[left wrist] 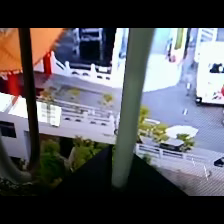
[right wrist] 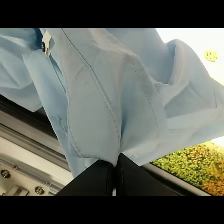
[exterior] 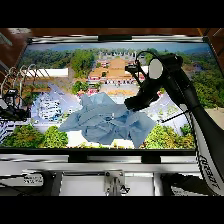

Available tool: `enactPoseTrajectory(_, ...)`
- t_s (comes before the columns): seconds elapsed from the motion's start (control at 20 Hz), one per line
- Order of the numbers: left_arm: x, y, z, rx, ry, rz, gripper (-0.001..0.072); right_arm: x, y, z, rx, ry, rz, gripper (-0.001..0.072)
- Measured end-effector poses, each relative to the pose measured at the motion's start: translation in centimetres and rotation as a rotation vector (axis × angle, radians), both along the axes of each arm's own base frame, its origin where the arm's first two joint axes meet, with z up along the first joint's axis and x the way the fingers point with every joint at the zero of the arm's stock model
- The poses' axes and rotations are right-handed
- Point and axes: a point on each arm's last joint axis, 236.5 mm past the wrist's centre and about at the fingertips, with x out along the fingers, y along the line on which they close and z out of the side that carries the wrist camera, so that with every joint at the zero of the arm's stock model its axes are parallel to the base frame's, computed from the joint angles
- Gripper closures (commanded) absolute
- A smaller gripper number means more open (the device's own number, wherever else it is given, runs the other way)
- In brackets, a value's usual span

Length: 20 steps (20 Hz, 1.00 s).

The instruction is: Fold the shirts.

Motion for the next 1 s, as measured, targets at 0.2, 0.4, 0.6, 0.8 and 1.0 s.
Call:
enactPoseTrajectory(0.2, 0.2, -0.1, 0.1, 0.003, -0.006, -0.012, 0.0654, 0.0, 0.0, 0.0, 0.000, 0.000, 0.000, 0.0634)
enactPoseTrajectory(0.4, 1.1, 0.2, 1.4, 0.020, -0.035, -0.024, 0.0655, 0.0, 0.0, 0.0, -0.001, 0.000, 0.000, 0.0634)
enactPoseTrajectory(0.6, 2.0, 0.7, 3.8, 0.048, -0.088, -0.026, 0.0656, 0.0, 0.0, 0.0, -0.002, -0.001, 0.000, 0.0634)
enactPoseTrajectory(0.8, 2.7, 0.5, 7.4, 0.080, -0.167, -0.021, 0.0656, 0.1, -0.8, 0.0, -0.032, -0.008, -0.003, 0.0634)
enactPoseTrajectory(1.0, 3.8, -1.9, 13.0, 0.101, -0.298, -0.026, 0.0656, 0.2, -2.4, 0.5, -0.100, -0.017, -0.009, 0.0634)
